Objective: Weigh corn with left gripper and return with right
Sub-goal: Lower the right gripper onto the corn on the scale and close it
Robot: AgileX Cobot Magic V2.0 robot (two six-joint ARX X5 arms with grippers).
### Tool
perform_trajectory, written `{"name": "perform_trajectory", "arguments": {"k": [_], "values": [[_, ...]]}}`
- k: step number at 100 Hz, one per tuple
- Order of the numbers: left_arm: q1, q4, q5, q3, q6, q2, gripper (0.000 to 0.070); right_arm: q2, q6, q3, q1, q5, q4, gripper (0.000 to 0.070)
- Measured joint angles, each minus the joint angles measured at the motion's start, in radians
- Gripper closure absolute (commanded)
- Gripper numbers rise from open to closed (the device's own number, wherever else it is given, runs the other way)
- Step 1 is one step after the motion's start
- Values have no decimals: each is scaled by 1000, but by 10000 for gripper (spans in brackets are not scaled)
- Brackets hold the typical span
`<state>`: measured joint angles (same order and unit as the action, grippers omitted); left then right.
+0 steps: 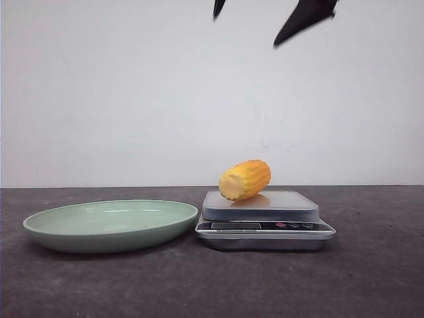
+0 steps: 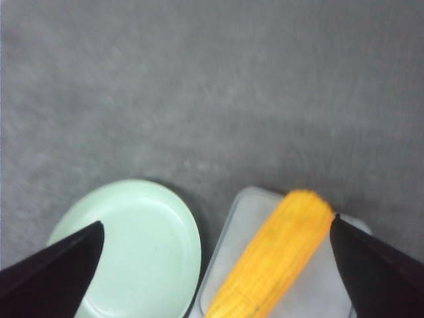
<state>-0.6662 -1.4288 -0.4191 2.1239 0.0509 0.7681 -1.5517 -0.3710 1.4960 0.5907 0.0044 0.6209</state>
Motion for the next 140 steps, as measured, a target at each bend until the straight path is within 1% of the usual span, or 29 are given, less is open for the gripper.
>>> {"name": "perform_trajectory", "arguments": {"k": [10,25,29,34,56,82,104,113,118,125,131,140], "values": [[0,0,0,0,0,0,700,-33,-29,0,2,23,18,0],[0,0,8,0,0,0,700,-63,-64,1,2,26,53,0],[0,0,16,0,0,0,700,-73,-71,1,1,26,72,57],[0,0,30,0,0,0,700,-89,-76,1,0,26,91,92],[0,0,33,0,0,0,700,-156,-86,1,0,13,122,91],[0,0,33,0,0,0,700,-222,-131,1,-1,9,131,92],[0,0,55,0,0,0,700,-283,-179,1,-6,-51,131,93],[0,0,56,0,0,0,700,-310,-192,1,-8,-65,132,107],[0,0,55,0,0,0,700,-320,-201,1,-8,-66,134,151],[0,0,56,0,0,0,700,-327,-210,1,-9,-65,135,249],[0,0,56,0,0,0,700,-328,-212,1,-9,-65,136,298],[0,0,58,0,0,0,700,-328,-213,1,-9,-63,138,416]]}}
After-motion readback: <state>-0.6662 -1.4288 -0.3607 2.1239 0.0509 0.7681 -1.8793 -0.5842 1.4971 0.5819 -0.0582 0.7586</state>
